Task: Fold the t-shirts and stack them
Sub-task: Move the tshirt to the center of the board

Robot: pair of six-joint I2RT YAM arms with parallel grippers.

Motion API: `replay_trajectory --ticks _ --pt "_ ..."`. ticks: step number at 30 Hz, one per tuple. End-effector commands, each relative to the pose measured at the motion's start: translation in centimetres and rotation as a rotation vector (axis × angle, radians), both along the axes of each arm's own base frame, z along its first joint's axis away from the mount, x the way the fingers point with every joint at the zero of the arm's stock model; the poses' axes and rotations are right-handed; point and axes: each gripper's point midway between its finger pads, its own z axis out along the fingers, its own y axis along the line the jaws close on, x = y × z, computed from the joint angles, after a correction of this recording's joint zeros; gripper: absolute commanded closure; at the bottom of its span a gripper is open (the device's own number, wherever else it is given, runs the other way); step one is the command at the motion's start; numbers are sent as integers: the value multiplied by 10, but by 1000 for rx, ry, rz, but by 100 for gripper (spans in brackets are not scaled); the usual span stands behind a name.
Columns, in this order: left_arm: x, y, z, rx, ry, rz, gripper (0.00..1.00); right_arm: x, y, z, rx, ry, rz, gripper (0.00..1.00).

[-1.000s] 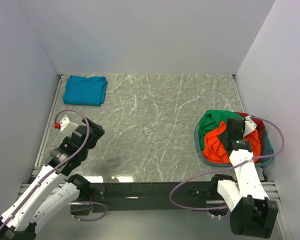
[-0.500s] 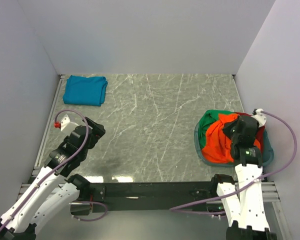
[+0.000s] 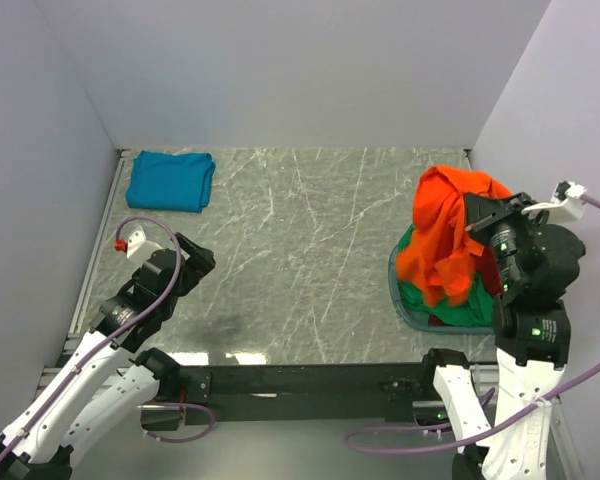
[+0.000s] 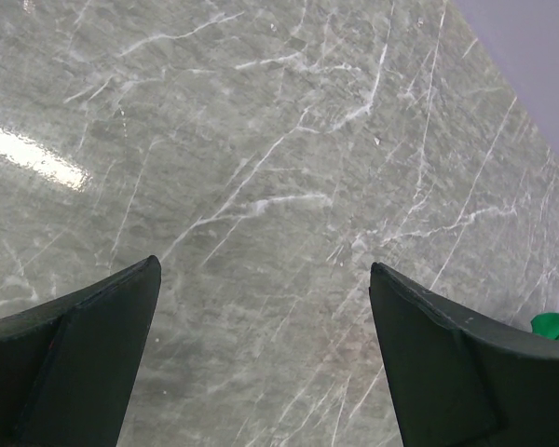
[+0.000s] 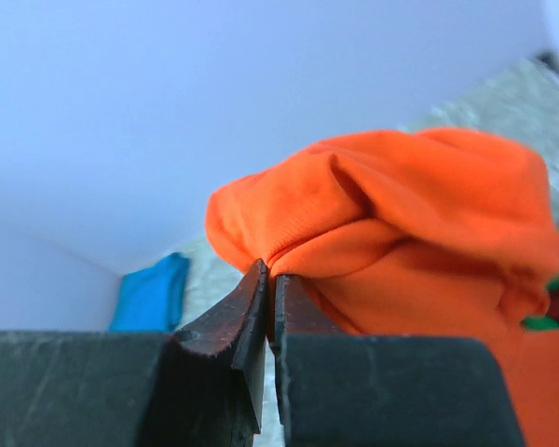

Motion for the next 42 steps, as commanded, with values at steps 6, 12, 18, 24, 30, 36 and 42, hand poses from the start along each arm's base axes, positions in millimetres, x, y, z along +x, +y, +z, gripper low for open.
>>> replay_trajectory --ticks 6,12,18,24,30,36,42 --pt "2 -9 8 -13 -25 -51 1 -5 44 94 -43 -225 256 100" --pt "1 -13 11 -28 -27 -67 0 1 66 107 -40 -251 384 100" --pt "-5 -13 10 -46 0 -66 1 12 99 102 -65 -231 471 100" --pt "-14 -12 4 -83 13 -65 1 20 157 80 -43 -192 623 100" --pt "-25 -5 -2 -94 38 -39 1 24 217 78 -24 -198 761 100" --pt "-34 3 -7 -106 57 -2 1 24 291 78 -9 -190 906 100" --pt "-39 8 -9 -110 67 16 0 35 341 52 24 -117 981 100"
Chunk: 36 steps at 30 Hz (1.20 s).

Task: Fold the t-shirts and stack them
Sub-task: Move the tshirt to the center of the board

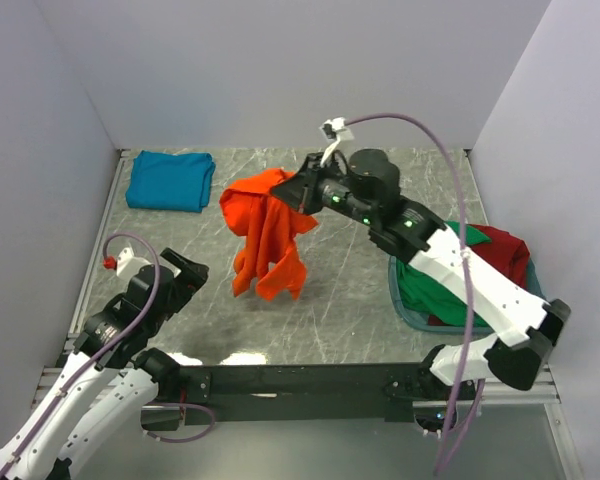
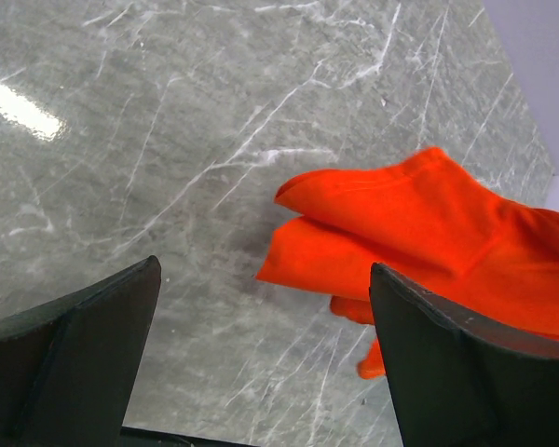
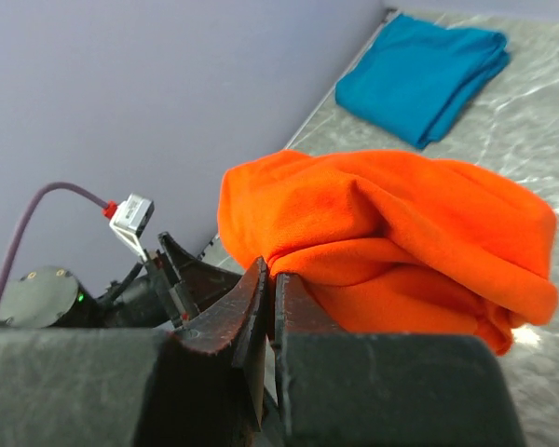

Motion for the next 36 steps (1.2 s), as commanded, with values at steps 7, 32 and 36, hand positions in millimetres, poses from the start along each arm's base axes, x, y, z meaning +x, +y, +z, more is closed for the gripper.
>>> replay_trajectory --ticks 7,32,36 --pt "-4 4 -7 -1 35 33 0 41 1 -57 -20 97 -172 100" --pt "14 -79 -77 -77 173 -323 1 51 -166 -247 -412 438 -676 15" --pt "9 -91 -92 -105 193 -388 4 44 -170 -232 -388 387 -660 13"
